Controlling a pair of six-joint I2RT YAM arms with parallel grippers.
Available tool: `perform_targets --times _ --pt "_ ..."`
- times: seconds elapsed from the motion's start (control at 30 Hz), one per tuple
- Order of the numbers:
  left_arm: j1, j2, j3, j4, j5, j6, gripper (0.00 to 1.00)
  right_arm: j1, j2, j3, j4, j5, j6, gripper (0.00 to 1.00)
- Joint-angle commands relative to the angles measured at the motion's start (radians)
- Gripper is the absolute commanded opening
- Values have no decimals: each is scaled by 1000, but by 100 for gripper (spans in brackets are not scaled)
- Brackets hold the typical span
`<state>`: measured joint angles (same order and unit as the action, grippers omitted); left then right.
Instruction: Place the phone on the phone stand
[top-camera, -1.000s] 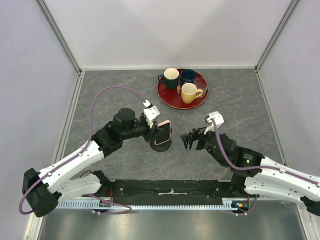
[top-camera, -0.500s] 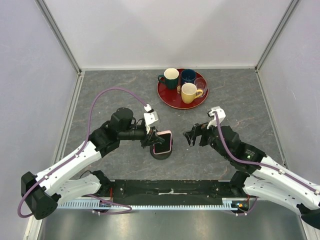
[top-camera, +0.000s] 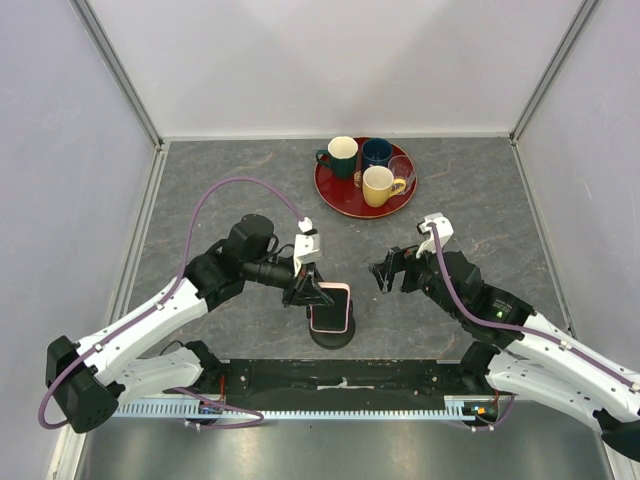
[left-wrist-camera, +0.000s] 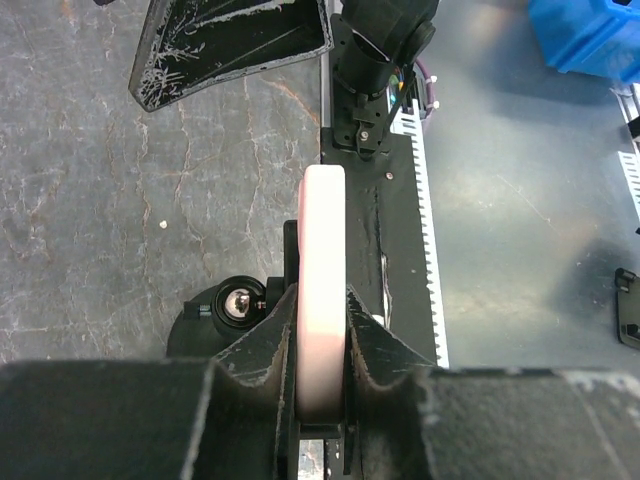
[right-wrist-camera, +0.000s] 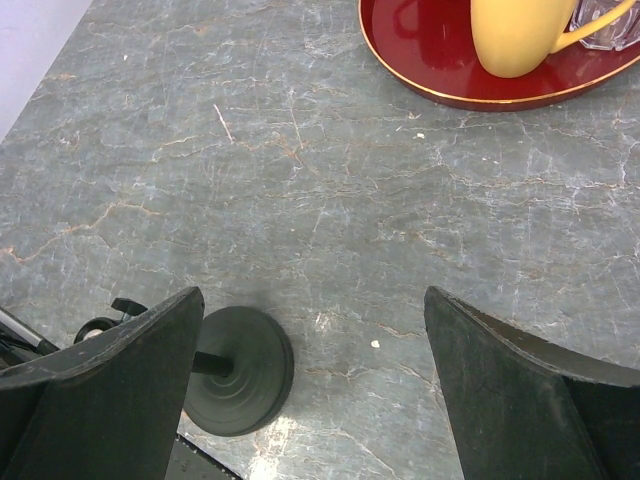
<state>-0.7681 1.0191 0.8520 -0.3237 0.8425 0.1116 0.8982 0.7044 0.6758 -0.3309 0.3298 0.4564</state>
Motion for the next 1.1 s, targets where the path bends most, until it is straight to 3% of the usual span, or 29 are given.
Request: perform_targets --times 0.0,0.17,0.37,0.47,0.5,0.57,0.73,1.07 --pt "3 -2 56 136 34 -38 2 -7 -2 7 3 -2 -5 97" --pt "0 -11 41 147 -62 -95 2 -7 -2 4 4 -2 -9 97" --pt "-8 -21 4 169 -82 -102 3 -10 10 -2 6 -5 -12 98" --pt "-13 -10 5 169 -71 -128 15 -8 13 -2 7 -11 -9 98" --pt "-14 -10 7 169 -69 -130 24 -10 12 -4 6 -12 -9 98" --pt "-13 -8 10 170 -72 -135 29 -10 7 -7 4 -12 -8 98" --pt "-13 -10 25 169 -77 -141 68 -12 3 -13 4 -14 -4 98" --pt "-13 -45 85 114 -135 -118 72 -10 -43 25 -74 124 31 98"
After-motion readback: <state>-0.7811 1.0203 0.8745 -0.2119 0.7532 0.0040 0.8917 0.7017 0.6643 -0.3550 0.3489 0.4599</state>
